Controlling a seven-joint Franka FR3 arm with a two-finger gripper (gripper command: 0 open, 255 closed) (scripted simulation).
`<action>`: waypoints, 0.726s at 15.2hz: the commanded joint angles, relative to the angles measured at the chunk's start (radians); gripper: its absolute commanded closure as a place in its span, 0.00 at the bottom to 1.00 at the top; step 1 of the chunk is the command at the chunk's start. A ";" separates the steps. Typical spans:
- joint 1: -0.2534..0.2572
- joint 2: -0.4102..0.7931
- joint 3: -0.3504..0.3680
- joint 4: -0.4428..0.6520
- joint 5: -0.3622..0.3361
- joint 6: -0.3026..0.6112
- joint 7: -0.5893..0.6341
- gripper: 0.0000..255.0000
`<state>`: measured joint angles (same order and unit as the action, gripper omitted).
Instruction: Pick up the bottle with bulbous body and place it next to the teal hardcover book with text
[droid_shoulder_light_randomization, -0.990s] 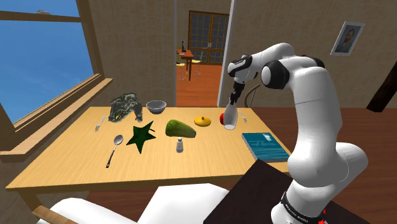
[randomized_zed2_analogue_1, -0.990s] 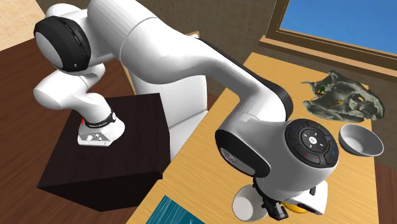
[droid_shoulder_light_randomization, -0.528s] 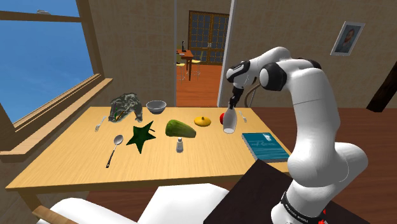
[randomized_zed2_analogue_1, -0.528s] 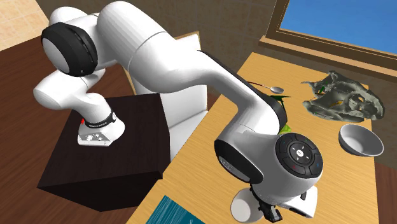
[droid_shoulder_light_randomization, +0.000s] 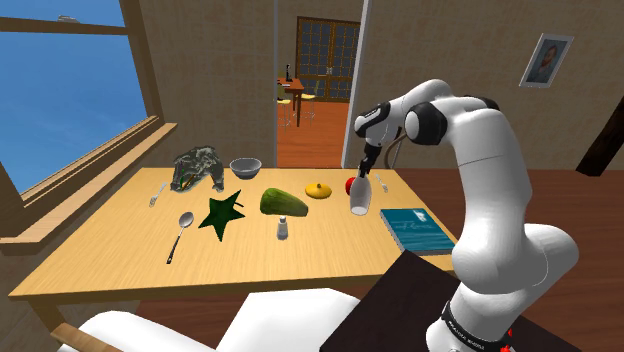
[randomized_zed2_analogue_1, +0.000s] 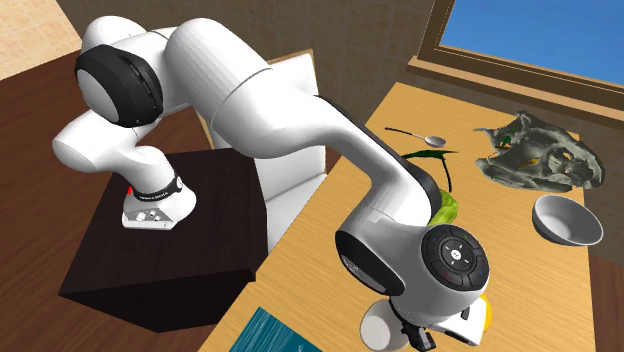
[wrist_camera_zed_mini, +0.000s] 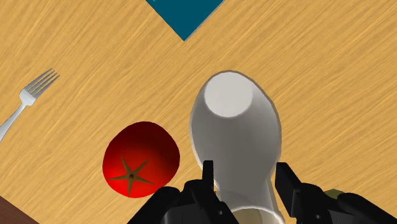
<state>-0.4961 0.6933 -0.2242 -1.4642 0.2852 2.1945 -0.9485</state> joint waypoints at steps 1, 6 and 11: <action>0.000 0.001 0.000 0.001 0.000 0.001 0.000 1.00; 0.000 0.001 0.000 0.001 0.000 0.001 0.000 0.00; 0.000 0.001 0.000 0.001 0.000 0.001 0.000 0.00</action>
<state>-0.4965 0.6945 -0.2240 -1.4633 0.2856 2.1959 -0.9489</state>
